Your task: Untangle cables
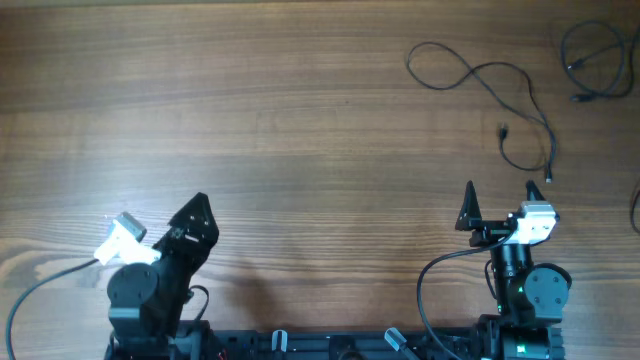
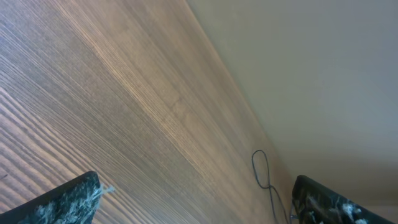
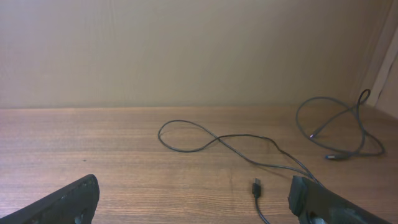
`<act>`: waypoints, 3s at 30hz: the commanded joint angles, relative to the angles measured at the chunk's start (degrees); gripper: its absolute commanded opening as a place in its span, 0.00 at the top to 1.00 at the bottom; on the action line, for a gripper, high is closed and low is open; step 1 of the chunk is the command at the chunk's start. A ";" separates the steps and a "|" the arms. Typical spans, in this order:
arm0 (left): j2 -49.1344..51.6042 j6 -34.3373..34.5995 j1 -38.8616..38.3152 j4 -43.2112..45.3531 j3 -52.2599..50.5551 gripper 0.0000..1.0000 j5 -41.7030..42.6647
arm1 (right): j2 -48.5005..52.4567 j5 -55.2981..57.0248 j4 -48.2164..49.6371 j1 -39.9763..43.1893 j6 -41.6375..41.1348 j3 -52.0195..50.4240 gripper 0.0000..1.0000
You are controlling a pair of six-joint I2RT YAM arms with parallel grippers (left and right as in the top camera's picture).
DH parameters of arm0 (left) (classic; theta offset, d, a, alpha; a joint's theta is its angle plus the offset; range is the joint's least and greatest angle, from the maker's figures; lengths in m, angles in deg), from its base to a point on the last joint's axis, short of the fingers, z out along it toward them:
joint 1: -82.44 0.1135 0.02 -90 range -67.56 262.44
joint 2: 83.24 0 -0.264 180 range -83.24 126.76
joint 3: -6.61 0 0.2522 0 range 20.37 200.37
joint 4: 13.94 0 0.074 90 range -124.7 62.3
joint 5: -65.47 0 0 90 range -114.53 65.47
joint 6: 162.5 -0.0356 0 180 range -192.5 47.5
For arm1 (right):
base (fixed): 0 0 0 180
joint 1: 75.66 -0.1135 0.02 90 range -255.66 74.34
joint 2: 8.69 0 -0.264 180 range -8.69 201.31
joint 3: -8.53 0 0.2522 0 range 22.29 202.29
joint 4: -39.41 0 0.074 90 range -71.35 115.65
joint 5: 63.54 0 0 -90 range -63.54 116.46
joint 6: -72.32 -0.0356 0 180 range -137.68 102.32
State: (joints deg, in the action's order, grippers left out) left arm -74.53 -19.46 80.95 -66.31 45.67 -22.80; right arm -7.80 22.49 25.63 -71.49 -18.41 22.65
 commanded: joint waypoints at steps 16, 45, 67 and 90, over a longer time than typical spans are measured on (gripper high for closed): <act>-8.50 -1.68 -0.26 0.22 -4.74 0.00 -0.74 | -0.68 0.98 0.13 -0.24 0.72 -0.07 0.00; -8.52 -19.17 -0.26 30.69 -19.82 0.00 -4.85 | -0.68 0.98 0.13 -0.24 0.72 -0.07 0.00; -8.52 -39.56 -1.55 34.38 -24.94 0.00 -1.81 | -0.68 0.98 0.13 -0.24 0.72 -0.07 0.00; -8.52 -43.82 -3.67 34.34 -24.94 0.00 3.41 | -0.68 0.98 0.13 -0.24 0.72 -0.07 0.00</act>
State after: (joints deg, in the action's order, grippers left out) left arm -82.46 -61.27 77.40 -31.76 21.17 -20.11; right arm -7.80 22.49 25.61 -71.49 -18.41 22.65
